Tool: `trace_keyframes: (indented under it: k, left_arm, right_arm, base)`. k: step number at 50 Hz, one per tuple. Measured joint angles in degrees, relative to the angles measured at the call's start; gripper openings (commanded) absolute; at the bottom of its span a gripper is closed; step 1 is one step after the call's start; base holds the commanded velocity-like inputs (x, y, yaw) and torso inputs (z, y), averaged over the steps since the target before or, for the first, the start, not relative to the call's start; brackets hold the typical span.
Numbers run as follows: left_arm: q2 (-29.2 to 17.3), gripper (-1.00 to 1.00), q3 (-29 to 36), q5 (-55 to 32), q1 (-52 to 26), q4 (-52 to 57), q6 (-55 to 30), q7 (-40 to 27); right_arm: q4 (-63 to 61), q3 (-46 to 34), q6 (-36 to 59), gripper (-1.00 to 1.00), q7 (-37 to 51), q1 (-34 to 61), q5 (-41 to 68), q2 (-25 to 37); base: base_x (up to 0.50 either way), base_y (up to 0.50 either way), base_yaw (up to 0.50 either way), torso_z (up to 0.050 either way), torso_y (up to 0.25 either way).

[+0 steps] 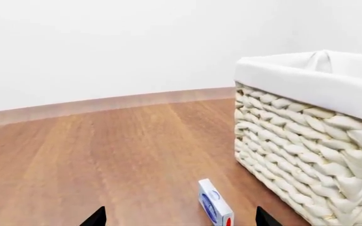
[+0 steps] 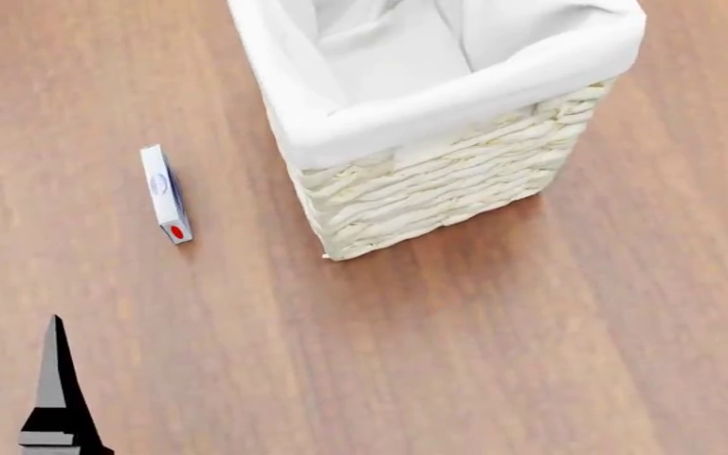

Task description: Pick up the alphabet soup and the cream cheese box, and put them in the basket.

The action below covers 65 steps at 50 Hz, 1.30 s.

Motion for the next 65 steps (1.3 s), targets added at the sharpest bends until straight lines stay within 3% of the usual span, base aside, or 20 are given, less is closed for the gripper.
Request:
trace_keyframes:
  k: [52, 53, 65]
  left_arm:
    - [-0.5, 1.00, 0.1, -0.1, -0.2, -0.6, 0.2, -1.1]
    - [-0.6, 1.00, 0.1, -0.1, -0.2, -0.6, 0.2, -1.1]
    - [-0.7, 1.00, 0.2, 0.0, -0.1, -0.7, 0.2, -1.4]
  right_arm:
    - [7.7, -1.2, -0.3, 1.00, -3.6, 0.3, 0.3, -3.0]
    - [7.8, -1.2, -0.2, -1.00, -3.6, 0.4, 0.2, -3.0]
    - [8.4, -1.4, -1.0, -1.00, -3.5, 0.1, -0.8, -3.4]
  base:
    - [0.00, 0.00, 0.00, 0.000, 0.000]
    - [0.00, 0.00, 0.00, 0.000, 0.000]
    - [0.00, 0.00, 0.00, 0.000, 0.000]
